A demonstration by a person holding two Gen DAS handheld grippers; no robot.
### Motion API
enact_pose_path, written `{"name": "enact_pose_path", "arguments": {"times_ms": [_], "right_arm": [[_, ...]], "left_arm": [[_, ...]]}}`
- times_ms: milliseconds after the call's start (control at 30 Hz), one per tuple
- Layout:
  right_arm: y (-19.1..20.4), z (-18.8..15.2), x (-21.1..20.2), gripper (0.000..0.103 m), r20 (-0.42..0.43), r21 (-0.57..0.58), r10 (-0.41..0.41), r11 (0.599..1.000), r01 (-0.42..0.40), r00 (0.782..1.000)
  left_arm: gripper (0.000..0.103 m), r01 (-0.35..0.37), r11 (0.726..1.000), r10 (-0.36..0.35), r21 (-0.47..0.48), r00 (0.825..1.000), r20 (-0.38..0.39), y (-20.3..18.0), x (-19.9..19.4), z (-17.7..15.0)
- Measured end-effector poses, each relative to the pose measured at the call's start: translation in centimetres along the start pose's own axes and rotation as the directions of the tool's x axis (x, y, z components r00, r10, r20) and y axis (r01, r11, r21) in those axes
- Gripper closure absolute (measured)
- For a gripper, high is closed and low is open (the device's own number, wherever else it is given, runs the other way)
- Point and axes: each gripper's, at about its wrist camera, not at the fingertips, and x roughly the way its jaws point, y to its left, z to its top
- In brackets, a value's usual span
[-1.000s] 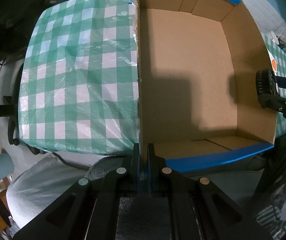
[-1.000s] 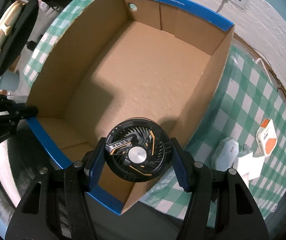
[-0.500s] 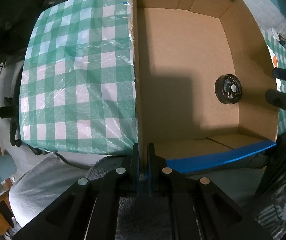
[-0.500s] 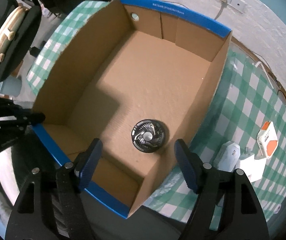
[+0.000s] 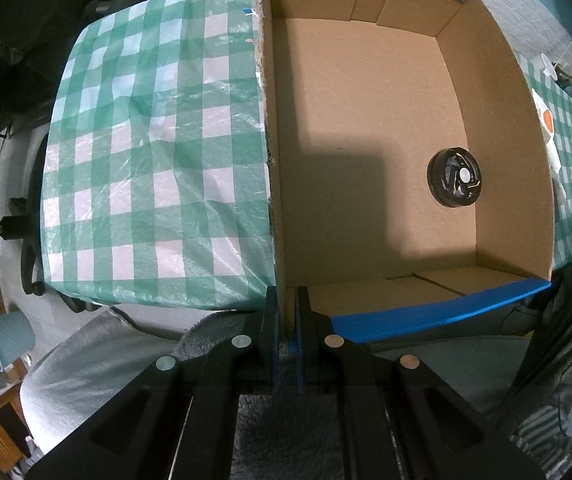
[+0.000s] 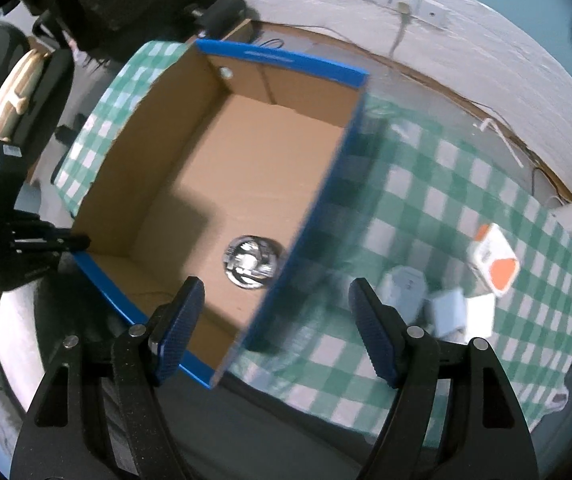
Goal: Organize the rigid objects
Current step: 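Return the right tool to the objects and grasp the grey UGREEN power bank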
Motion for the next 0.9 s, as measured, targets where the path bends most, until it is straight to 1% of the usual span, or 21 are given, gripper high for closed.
{"name": "enact_pose_path", "arguments": {"times_ms": [233, 500, 567, 767, 900], "right_arm": [[-5.2, -2.2, -0.3, 0.028, -0.023, 0.078, -0.038, 0.996, 0.040, 0.999], [-10.5, -5.1, 1.3, 0.028, -0.082, 0.167, -0.031, 0.985, 0.045, 0.996], [-11.7, -5.9, 2.1, 0.028, -0.100, 0.202, -0.013, 0.979, 0.033, 0.995], [-13.8, -7.9, 4.7, 0.028, -0.151, 0.268, 0.015, 0.963, 0.026, 0.988], [-14.2, -8.8, 6.1, 0.028, -0.176, 0.289, 0.029, 0.957, 0.024, 0.984]], "left_arm": [[0.097, -0.002, 1.000, 0.002, 0.003, 1.000, -0.001, 0.0, -0.1, 0.0], [0.097, -0.007, 1.000, 0.007, 0.010, 1.000, 0.000, 0.1, -0.2, -0.1], [0.097, -0.008, 1.000, 0.008, 0.009, 1.000, 0.000, 0.0, -0.3, -0.1], [0.097, -0.009, 1.000, 0.009, 0.010, 1.000, -0.001, -0.1, -0.3, -0.1], [0.097, -0.011, 1.000, 0.011, 0.010, 1.000, -0.001, -0.1, -0.3, 0.0]]}}
